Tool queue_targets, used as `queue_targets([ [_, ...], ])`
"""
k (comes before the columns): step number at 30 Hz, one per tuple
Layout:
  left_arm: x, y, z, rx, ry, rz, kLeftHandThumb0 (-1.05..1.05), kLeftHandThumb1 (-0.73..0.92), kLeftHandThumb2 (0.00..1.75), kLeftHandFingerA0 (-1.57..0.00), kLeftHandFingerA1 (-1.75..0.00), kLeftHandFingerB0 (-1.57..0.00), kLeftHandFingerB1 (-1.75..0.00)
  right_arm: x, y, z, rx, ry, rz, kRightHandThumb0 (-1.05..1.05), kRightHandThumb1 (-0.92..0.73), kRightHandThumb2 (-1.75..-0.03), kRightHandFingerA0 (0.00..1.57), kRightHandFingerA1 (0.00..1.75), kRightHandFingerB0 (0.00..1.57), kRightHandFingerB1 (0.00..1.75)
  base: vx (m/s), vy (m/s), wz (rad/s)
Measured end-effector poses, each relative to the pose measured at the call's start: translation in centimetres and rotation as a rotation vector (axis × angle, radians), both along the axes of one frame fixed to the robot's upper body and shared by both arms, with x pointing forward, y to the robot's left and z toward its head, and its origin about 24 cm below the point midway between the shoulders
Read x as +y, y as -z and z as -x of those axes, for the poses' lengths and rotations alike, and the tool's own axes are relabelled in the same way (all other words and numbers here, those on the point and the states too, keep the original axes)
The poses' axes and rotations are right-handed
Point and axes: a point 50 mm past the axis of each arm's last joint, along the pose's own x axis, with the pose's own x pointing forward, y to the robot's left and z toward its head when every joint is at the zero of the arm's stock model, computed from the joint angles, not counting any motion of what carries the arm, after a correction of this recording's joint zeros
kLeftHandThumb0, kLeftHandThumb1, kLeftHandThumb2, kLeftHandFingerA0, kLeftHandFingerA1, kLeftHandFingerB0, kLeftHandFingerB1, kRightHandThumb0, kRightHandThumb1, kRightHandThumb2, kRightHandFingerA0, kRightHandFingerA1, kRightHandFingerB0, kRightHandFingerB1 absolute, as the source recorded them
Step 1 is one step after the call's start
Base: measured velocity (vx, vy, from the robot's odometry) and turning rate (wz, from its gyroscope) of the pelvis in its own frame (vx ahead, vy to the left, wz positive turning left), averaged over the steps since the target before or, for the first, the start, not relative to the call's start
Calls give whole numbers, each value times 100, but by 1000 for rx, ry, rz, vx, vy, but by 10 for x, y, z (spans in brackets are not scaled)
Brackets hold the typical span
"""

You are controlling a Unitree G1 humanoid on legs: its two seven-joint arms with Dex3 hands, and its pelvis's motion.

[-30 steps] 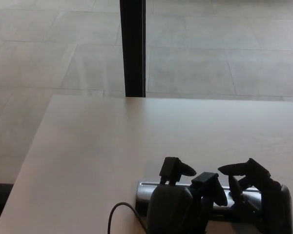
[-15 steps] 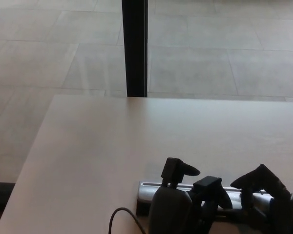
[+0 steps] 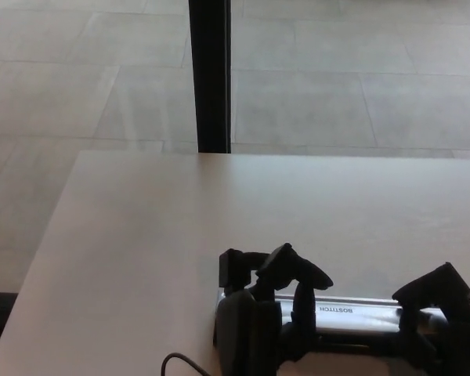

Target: A hole pucnch is kept on the middle on the desk infront of the robot and the robot uses both its hands as fists to press on it and use it

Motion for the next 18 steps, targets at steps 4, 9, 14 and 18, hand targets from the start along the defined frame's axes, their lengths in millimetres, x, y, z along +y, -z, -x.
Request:
queue_targets([
  [4,5,1,-2,18,-10,17,-33,74,95,-96,-175,-64,-156,7,-10,-4,-21,-26,-26,-13,-68,-117,97,175,67,170,-12,-4,2],
  [9,10,2,-4,36,-19,36,-33,75,94,-96,-175,-64,-156,21,-29,-11,-65,-86,-54,-16,-67,-119,100,175,67,175,-10,-2,1],
  [14,14,2,-7,53,-25,58,-36,75,94,-98,-175,-62,-165,26,-41,-15,-71,-125,-65,-9,-63,-126,95,175,67,173,0,0,0],
  [18,16,1,-8,60,-24,75,-37,77,92,-97,-175,-63,-167,23,-37,-14,-13,-128,-61,-9,-66,-120,95,175,67,173,0,0,0],
])
